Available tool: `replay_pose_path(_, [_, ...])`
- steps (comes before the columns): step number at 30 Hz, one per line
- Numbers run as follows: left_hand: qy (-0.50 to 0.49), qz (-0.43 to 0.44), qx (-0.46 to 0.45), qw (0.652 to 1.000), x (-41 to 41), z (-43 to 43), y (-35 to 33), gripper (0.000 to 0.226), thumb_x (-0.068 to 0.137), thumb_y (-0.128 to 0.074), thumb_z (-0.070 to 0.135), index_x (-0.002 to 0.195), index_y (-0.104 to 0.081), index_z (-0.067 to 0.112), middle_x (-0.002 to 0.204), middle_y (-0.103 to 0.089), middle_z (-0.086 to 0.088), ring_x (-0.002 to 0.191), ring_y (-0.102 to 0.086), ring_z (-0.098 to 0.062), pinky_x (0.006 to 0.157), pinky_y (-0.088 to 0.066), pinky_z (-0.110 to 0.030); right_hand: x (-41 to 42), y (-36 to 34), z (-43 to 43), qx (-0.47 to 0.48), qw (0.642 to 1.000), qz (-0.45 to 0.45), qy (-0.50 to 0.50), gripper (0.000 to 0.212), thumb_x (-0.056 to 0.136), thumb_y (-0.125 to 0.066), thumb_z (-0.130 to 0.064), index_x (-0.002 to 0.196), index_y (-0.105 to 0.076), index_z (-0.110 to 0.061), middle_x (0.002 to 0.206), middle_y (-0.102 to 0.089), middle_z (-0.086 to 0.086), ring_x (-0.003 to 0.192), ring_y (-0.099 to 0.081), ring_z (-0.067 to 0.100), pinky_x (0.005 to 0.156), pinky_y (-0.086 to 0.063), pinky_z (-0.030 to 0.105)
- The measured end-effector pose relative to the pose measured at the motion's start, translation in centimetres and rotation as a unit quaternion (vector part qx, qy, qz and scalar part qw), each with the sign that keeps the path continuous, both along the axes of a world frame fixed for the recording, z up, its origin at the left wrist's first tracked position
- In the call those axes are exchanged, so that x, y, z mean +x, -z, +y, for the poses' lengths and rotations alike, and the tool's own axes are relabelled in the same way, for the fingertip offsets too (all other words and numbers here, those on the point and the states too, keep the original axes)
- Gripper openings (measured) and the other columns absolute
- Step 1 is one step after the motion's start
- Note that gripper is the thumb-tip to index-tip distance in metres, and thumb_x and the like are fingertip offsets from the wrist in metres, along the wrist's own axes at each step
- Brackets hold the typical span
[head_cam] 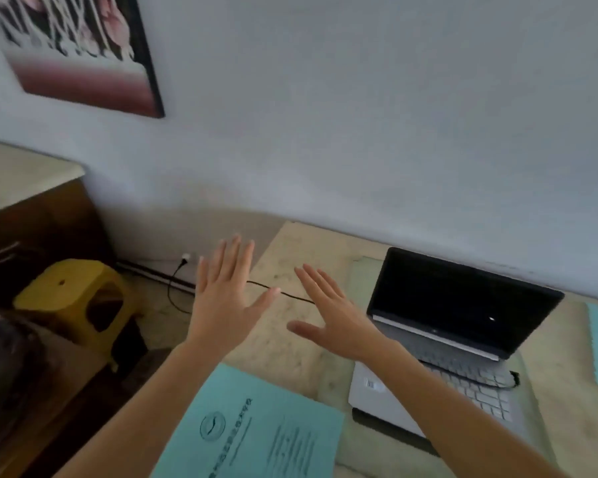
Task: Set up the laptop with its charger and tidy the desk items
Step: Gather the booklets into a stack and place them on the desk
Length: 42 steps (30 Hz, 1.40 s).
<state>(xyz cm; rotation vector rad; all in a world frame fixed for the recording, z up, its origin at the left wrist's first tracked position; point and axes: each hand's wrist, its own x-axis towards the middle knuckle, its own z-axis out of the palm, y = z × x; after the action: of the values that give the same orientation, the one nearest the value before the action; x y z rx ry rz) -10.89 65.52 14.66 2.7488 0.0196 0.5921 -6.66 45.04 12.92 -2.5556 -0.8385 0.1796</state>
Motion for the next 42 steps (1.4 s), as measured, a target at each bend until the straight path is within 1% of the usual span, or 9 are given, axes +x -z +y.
replay_pose_path(7, [-0.201,0.070,-0.051,0.976,-9.6,-1.6,4.1,0.088,0.080,-0.017,0.075,0.151,0.000,0.026,0.161,0.008,0.003,0.146,0.016,-0.013,0.117,0.011,-0.039,-0.5,4.4,1.2,0.011,0.983,0.106,-0.149,0.104,0.073,-0.037,-0.084,0.153,0.002,-0.032,0.163,0.001,-0.012,0.150,0.003,0.015,0.122,-0.008,0.040])
replay_pose_path(13, [-0.316,0.170,-0.114,0.927,-16.6,-3.4,9.6,0.085,0.083,-0.028,0.072,0.150,0.001,0.030,0.161,0.009,0.003,0.147,0.013,-0.017,0.113,0.012,-0.038,-2.5,8.4,2.3,0.009,0.966,0.186,-0.180,0.104,0.069,-0.042,-0.085,0.153,-0.002,-0.037,0.162,-0.006,-0.014,0.149,-0.005,0.016,0.120,-0.015,0.048])
replay_pose_path(22, [-0.388,0.202,-0.247,0.865,-20.1,-4.4,16.7,0.074,0.087,-0.053,0.050,0.148,-0.021,0.023,0.159,-0.016,-0.001,0.146,-0.016,-0.022,0.116,-0.025,-0.050,-0.9,15.4,4.0,-0.109,0.960,0.206,-0.157,0.091,0.086,-0.050,-0.065,0.155,-0.006,-0.027,0.163,-0.009,-0.001,0.150,-0.004,0.026,0.118,-0.016,0.052])
replay_pose_path(24, [-0.410,0.181,-0.341,0.826,-19.8,-4.6,17.8,0.070,0.087,-0.059,0.041,0.145,-0.027,0.018,0.155,-0.024,-0.005,0.144,-0.020,-0.025,0.112,-0.029,-0.052,-0.7,16.6,4.4,-0.124,0.960,0.212,-0.131,0.090,0.087,-0.051,-0.062,0.155,-0.007,-0.023,0.163,-0.012,0.004,0.149,-0.007,0.030,0.116,-0.018,0.052])
replay_pose_path(28, [-0.495,0.139,-0.557,0.653,-18.9,-5.3,19.6,0.093,0.085,-0.067,0.029,0.147,-0.004,0.000,0.155,-0.017,-0.018,0.142,-0.023,-0.034,0.113,-0.029,-0.045,-0.4,18.0,5.4,-0.132,0.968,0.194,-0.092,0.083,0.089,-0.058,-0.050,0.151,-0.020,-0.012,0.154,-0.029,0.013,0.142,-0.023,0.035,0.111,-0.028,0.047])
replay_pose_path(30, [-0.492,0.139,-0.606,0.609,-18.7,-5.4,20.4,0.084,0.086,-0.066,0.025,0.145,-0.012,0.002,0.148,-0.034,-0.018,0.132,-0.041,-0.034,0.106,-0.039,-0.044,-0.5,18.3,5.8,-0.108,0.970,0.205,-0.077,0.071,0.088,-0.063,-0.042,0.144,-0.033,-0.010,0.143,-0.037,0.014,0.130,-0.039,0.033,0.102,-0.038,0.042])
replay_pose_path(35, [-0.490,0.163,-0.604,0.608,-19.0,-4.9,21.6,0.057,0.089,-0.061,0.019,0.138,-0.034,0.011,0.130,-0.055,-0.012,0.097,-0.058,-0.024,0.072,-0.054,-0.038,-1.0,18.2,6.2,-0.078,0.951,0.294,-0.056,0.049,0.091,-0.061,-0.028,0.134,-0.044,-0.012,0.130,-0.057,0.009,0.112,-0.059,0.027,0.091,-0.048,0.037])
replay_pose_path(40, [-0.507,0.140,-0.600,0.603,-19.7,-4.3,21.8,0.037,0.091,-0.055,0.019,0.127,-0.048,0.010,0.124,-0.061,-0.013,0.101,-0.062,-0.031,0.087,-0.053,-0.047,-2.5,16.9,5.5,-0.019,0.898,0.427,-0.107,0.049,0.098,-0.052,-0.021,0.144,-0.034,-0.016,0.140,-0.052,0.008,0.118,-0.055,0.025,0.094,-0.046,0.036])
replay_pose_path(42, [-0.511,0.121,-0.593,0.610,-20.3,-4.1,21.5,0.030,0.092,-0.055,0.018,0.120,-0.052,0.008,0.118,-0.064,-0.015,0.091,-0.063,-0.030,0.081,-0.054,-0.043,-3.5,16.6,5.6,-0.004,0.893,0.436,-0.113,0.047,0.099,-0.050,-0.020,0.144,-0.034,-0.018,0.139,-0.052,0.008,0.120,-0.055,0.028,0.099,-0.047,0.042])
